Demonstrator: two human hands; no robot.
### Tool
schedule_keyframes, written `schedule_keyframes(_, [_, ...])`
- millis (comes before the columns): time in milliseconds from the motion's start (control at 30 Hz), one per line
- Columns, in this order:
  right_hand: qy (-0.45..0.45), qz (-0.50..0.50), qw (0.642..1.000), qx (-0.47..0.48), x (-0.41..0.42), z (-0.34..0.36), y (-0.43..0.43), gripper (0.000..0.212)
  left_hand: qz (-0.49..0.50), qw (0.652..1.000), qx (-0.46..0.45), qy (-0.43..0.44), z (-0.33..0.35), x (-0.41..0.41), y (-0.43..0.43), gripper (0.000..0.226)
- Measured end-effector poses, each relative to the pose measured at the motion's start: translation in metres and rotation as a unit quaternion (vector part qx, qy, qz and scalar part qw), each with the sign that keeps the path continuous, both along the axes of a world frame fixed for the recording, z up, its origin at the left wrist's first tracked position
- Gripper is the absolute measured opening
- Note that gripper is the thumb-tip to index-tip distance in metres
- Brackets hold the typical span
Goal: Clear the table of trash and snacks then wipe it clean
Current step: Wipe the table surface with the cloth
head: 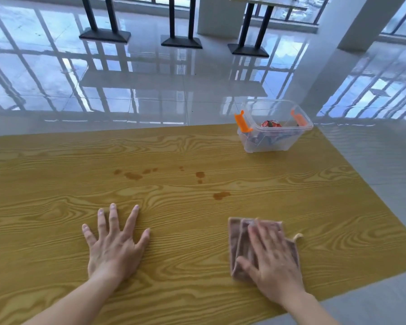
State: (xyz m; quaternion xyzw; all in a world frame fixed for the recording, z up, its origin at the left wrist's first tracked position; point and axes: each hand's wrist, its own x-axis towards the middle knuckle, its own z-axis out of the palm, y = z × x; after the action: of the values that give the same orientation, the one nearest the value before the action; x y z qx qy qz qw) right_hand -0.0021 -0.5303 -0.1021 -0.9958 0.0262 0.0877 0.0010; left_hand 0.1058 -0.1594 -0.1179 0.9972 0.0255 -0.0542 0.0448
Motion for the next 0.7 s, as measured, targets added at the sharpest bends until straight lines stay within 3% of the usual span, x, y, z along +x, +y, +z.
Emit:
schedule_keyframes(167, [0.033,-0.27,0.961,0.05,0.088,0.019,-0.019,0.102,-0.001,1.0,-0.004,-0.004,0.0,-0.001,-0.002,0.076])
schedule_keyframes(233, [0.049,-0.211,0.974,0.066,0.094,0.019,0.012,0.093,-0.005,1.0,-0.001,0.002,0.002,-0.002,-0.001,0.076])
schedule_keyframes(300, [0.011,-0.058,0.997,0.049,0.064,0.005,0.048,0.088,-0.001,1.0,-0.001,0.0,0.004,-0.001,-0.002,0.077])
schedule_keyframes(400, [-0.01,0.092,0.995,0.046,0.014,-0.003,0.047,0.088,-0.004,1.0,-0.002,0.0,0.003,-0.001,-0.003,0.077])
schedule_keyframes(500, [-0.012,0.03,0.999,-0.009,0.049,0.002,0.007,0.091,-0.001,1.0,-0.003,-0.006,0.001,0.0,-0.001,0.077])
schedule_keyframes(633, [0.022,-0.175,0.983,0.039,0.123,0.013,0.005,0.091,0.001,1.0,-0.007,-0.013,0.0,-0.001,-0.002,0.076])
schedule_keyframes(700, [0.031,-0.131,0.99,0.053,0.112,0.011,0.025,0.088,-0.003,1.0,-0.006,-0.009,0.001,-0.001,-0.001,0.075])
